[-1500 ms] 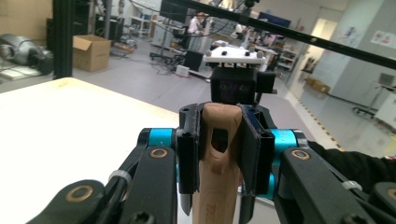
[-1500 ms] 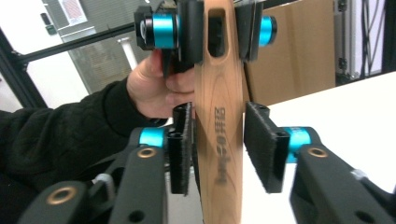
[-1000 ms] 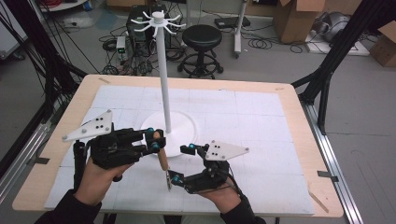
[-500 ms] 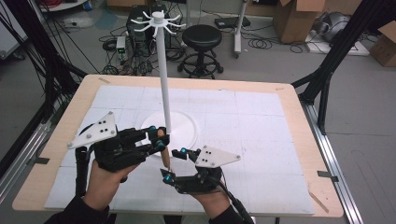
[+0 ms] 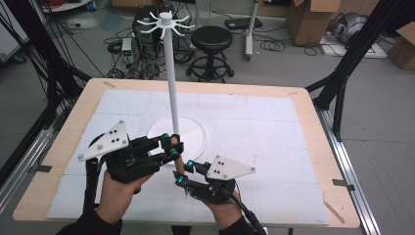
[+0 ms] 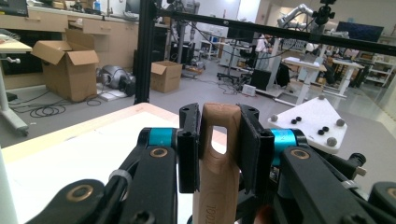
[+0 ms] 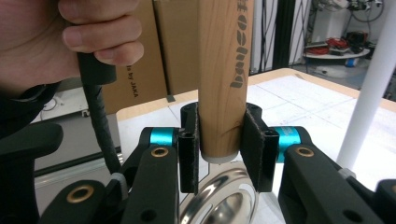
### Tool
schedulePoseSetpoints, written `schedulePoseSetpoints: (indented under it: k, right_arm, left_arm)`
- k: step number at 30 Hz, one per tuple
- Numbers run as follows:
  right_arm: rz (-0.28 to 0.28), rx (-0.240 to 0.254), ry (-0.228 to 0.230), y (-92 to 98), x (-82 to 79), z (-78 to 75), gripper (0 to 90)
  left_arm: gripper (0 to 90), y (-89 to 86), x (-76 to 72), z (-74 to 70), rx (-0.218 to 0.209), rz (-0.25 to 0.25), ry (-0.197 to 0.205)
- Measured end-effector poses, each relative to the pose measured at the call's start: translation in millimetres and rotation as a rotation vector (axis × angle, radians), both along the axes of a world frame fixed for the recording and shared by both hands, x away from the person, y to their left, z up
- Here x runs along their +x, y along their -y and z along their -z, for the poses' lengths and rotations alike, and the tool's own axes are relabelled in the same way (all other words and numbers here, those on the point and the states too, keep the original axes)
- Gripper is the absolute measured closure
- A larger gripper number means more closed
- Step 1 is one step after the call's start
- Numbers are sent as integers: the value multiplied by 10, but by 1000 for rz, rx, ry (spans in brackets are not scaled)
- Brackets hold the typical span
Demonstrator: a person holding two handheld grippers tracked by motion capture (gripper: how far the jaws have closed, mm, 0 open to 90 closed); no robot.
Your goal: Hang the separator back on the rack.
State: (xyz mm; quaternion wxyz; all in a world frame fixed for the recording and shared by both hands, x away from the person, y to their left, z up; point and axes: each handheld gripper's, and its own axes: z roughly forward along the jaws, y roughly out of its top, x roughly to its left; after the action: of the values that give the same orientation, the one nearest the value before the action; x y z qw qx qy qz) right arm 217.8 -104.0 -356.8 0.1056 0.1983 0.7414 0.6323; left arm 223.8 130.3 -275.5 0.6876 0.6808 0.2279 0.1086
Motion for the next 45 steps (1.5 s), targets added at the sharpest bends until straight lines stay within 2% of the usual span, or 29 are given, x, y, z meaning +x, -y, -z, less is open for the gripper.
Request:
schedulePoseSetpoints:
  k: [5,7,8,9,12,13,14,15,16,17,18,19,20,21,22,23,24,25,27,29,30,33,34,37,40,45]
  right_arm:
    - [6,-23,-6,2,-11,-29,701]
    - [-4,-28,-11,5,-10,-39,703]
    - [-11,-29,-13,7,-8,-41,703]
    - [-44,-28,-28,15,1,-44,704]
    - [-115,-16,-42,28,21,-51,704]
    - [-115,-16,-42,28,21,-51,704]
    - [-175,10,-49,46,37,-62,704]
    - [-175,10,-49,46,37,-62,704]
    - [-206,19,-64,54,47,-66,704]
    - [-258,47,-77,67,65,-67,704]
    - [-335,92,-109,81,91,-68,704]
    - [-366,106,-118,84,102,-65,703]
    - [-403,118,-133,86,110,-63,704]
    - [-403,118,-133,86,110,-63,704]
    - [-457,133,-155,85,124,-52,704]
    - [-457,133,-155,85,124,-52,704]
    - [-485,143,-166,78,129,-47,704]
    - [-485,143,-166,78,129,-47,704]
    - [-524,158,-166,65,127,-49,703]
    - [-541,160,-174,62,120,-51,704]
    - [-571,168,-188,51,121,-47,703]
    - [-591,177,-193,38,119,-44,704]
    - [-616,181,-202,27,116,-42,703]
    - [-634,182,-211,21,109,-43,703]
    - [-656,185,-211,10,105,-44,704]
    - [-661,182,-205,5,104,-42,704]
  left_arm:
    - [708,-28,19,11,-11,16,-6]
    - [704,-55,47,26,-25,50,-17]
    - [686,-72,72,45,-54,97,-26]
    - [466,-86,96,70,-81,130,-36]
    - [346,-113,103,90,-88,157,-30]
    - [346,-128,106,99,-95,180,-34]
    - [342,-167,112,116,-111,238,-45]
    - [343,-167,112,116,-111,238,-45]
    - [343,-187,115,128,-114,275,-49]
    - [343,-199,114,138,-119,303,-54]
    - [344,-209,104,155,-119,341,-60]
    - [348,-209,104,155,-119,341,-60]
    - [361,-215,92,175,-126,399,-65]
    - [375,-215,92,175,-126,399,-65]
    - [389,-208,79,185,-128,433,-64]
    - [410,-208,79,185,-128,433,-64]
    - [422,-187,65,193,-125,466,-64]
    - [432,-187,65,193,-125,466,-64]
    - [460,-160,60,199,-119,495,-75]
    - [505,-156,62,201,-114,504,-75]
    - [524,-145,55,204,-118,520,-73]
    - [558,-137,53,206,-122,536,-73]
    - [578,-132,50,207,-125,541,-71]
    - [613,-128,53,210,-127,561,-69]
    - [698,-126,51,215,-128,577,-66]
    - [709,-125,43,213,-121,582,-56]
